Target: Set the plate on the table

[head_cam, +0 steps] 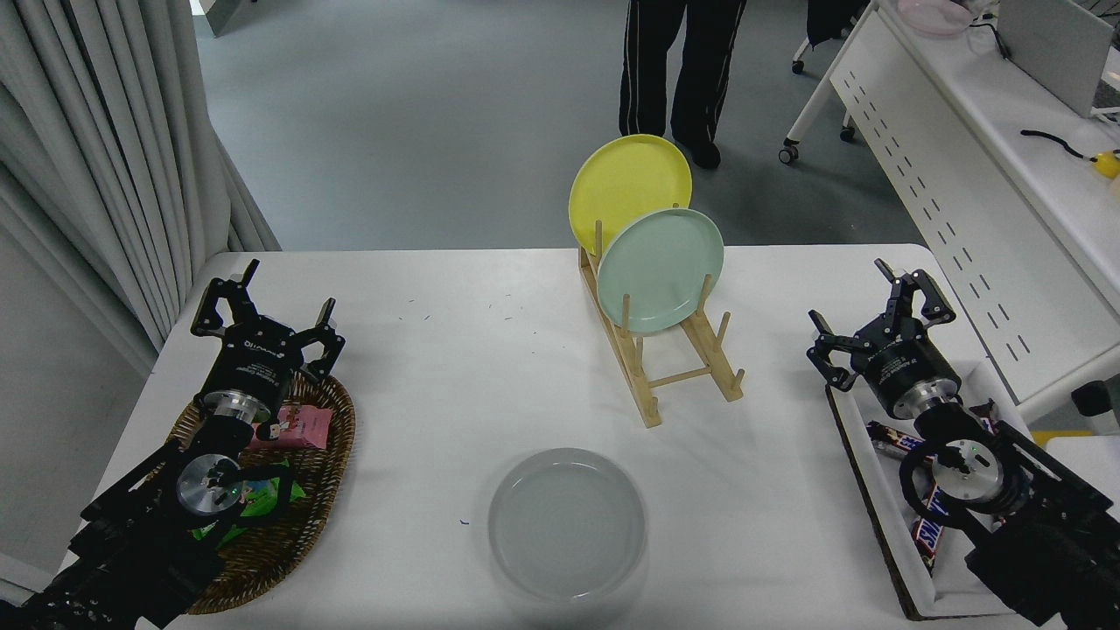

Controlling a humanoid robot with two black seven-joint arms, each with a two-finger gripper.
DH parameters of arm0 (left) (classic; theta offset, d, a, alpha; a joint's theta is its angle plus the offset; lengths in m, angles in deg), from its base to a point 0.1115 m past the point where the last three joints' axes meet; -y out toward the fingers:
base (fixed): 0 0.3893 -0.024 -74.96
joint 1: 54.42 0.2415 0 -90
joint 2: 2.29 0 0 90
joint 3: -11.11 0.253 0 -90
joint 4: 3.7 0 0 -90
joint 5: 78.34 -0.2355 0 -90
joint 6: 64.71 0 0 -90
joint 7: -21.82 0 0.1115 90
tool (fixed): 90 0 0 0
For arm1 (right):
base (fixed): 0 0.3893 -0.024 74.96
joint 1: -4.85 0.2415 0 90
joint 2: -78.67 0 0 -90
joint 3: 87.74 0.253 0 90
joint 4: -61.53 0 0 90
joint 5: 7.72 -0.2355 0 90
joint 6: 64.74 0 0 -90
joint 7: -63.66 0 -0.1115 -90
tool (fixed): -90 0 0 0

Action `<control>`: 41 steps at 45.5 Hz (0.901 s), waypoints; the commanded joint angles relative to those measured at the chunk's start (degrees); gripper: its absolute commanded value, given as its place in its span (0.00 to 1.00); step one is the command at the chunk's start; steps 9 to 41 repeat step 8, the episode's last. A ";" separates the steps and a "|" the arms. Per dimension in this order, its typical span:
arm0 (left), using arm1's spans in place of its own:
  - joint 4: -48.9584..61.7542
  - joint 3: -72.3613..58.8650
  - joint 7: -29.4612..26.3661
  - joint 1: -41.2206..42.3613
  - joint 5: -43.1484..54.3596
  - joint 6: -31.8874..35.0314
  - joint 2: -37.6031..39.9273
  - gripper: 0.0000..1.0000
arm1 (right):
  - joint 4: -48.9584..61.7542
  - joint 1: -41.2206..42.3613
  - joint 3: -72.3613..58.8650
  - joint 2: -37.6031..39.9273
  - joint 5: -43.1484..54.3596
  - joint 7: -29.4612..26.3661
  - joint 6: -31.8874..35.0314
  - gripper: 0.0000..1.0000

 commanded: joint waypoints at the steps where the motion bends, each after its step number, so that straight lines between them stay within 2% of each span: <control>1: 0.00 0.00 0.00 0.00 0.00 0.00 0.00 1.00 | 1.33 -0.77 -0.06 -0.35 -0.21 0.46 0.47 1.00; 41: 0.00 0.00 0.00 0.00 0.00 0.00 0.00 1.00 | 1.69 -0.51 0.11 -0.35 -0.21 0.46 0.21 1.00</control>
